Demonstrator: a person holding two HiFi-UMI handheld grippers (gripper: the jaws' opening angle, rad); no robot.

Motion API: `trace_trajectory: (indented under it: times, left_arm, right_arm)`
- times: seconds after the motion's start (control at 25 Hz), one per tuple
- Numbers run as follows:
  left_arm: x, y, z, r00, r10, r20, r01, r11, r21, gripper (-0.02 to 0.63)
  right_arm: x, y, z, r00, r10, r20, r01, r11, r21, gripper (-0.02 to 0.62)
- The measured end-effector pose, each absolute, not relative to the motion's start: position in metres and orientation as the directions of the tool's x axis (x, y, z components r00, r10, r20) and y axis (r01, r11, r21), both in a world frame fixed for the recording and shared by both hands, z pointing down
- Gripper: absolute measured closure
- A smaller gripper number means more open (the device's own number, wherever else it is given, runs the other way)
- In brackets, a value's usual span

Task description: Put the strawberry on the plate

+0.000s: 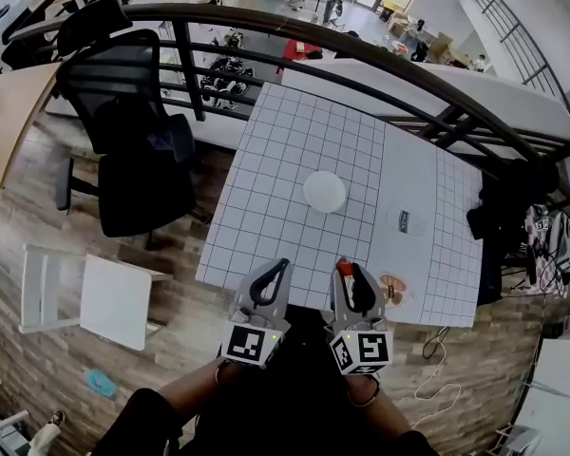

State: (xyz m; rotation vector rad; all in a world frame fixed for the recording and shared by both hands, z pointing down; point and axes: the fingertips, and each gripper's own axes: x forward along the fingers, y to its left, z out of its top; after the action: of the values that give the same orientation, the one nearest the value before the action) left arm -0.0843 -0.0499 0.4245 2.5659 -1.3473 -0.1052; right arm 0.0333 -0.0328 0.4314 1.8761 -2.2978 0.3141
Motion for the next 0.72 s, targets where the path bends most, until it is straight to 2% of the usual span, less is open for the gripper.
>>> trace_trajectory:
  times: [0.72]
  left_arm:
    - [-0.032,-0.122,0.45,0.58,-0.803,0.136,-0.812,-0.557,0.172,0.595]
  right_arm:
    - [0.077,-0.131,0.455,-0.245,-0.932,0.269,-0.969,0.227,-0.096,0.459]
